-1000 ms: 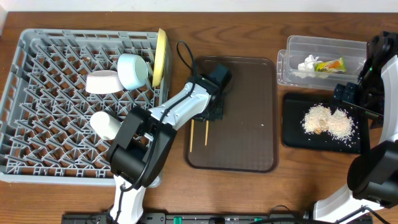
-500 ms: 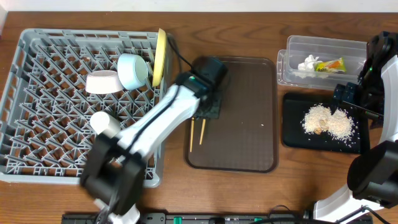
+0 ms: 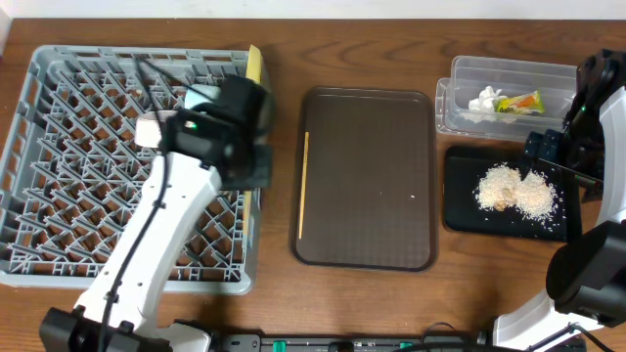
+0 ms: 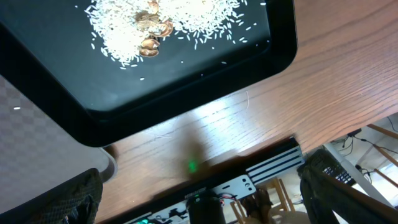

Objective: Sort waste into correct bins and load items into the dishwasher
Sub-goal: 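Carry the chopstick with the left gripper to the rack's right edge, then insert the chopstick upright into the rack and open the left gripper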

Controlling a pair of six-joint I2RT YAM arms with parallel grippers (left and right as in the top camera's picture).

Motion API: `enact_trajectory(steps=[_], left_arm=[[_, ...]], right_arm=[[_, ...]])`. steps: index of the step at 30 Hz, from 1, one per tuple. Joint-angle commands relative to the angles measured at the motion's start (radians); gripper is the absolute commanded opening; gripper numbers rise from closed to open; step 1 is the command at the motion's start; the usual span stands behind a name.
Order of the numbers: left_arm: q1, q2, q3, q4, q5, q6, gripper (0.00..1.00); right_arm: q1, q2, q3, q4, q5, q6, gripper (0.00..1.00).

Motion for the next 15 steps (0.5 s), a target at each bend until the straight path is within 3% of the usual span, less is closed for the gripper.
enact_trajectory(steps=[1,15], left_arm=[[0.068,-0.008,0.000,-0.021,-0.040,0.019,0.06],[0.135,0.002,-0.126,0.076,0.007,0.021,0.06]], right_arm=[[-0.006,0.006,0.005,0.002,0.002,0.004,0.99],[-0.006,0.006,0.005,0.002,0.002,0.004,0.99]])
